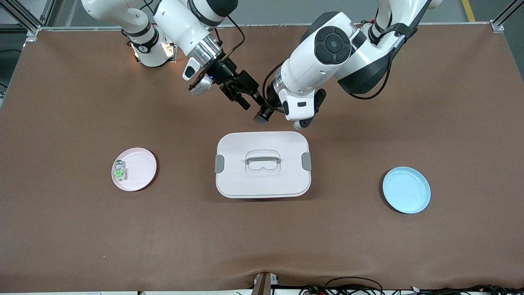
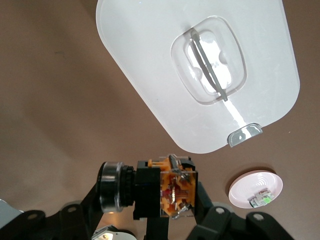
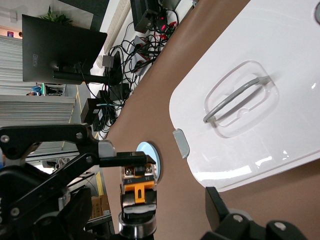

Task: Transfer orange switch to right arm and place
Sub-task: 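Bring the right gripper to the switch held by the left gripper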

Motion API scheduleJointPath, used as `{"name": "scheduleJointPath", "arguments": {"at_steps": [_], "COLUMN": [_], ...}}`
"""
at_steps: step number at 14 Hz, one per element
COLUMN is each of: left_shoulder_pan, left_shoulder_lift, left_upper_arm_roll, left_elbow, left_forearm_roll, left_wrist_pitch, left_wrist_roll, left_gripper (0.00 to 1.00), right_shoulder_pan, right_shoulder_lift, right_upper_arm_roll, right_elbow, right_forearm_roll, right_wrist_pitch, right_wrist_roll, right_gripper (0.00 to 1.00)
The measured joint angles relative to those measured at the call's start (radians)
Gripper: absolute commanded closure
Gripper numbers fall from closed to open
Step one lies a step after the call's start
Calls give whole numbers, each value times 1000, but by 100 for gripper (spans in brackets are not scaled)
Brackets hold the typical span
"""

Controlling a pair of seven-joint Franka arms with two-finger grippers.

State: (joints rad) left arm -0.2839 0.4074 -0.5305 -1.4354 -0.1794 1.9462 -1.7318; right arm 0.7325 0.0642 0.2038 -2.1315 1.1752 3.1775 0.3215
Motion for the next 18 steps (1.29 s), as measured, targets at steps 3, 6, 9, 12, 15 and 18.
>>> {"name": "scheduleJointPath", "arguments": {"at_steps": [3, 6, 9, 12, 15, 18], "left_shoulder_pan": [-2, -2, -3, -8, -9, -9], "left_shoulder_lift": [0, 0, 1, 2, 3, 4], "left_upper_arm_roll": [0, 5, 8, 7, 8, 8], "left_elbow": [0, 0, 0, 0, 0, 0], "left_forearm_roll": [0, 6, 6, 7, 7, 7], "left_wrist_pitch": [0, 2, 1, 1, 2, 2], "left_wrist_roll": [0, 0, 0, -1, -1, -1], "left_gripper": [100, 100, 100, 100, 100, 100], "right_shoulder_pan": [1, 9, 15, 22, 23, 23], "right_shoulder_lift": [42, 75, 88, 93, 98, 99], "right_upper_arm_roll": [0, 0, 0, 0, -1, -1], "right_elbow": [48, 75, 83, 87, 93, 93], "right_forearm_roll": [0, 2, 2, 2, 4, 4], "right_wrist_pitch": [3, 21, 31, 34, 34, 34], "right_wrist_roll": [0, -1, -6, -24, -26, -26], "right_gripper": [0, 8, 59, 100, 100, 100]}}
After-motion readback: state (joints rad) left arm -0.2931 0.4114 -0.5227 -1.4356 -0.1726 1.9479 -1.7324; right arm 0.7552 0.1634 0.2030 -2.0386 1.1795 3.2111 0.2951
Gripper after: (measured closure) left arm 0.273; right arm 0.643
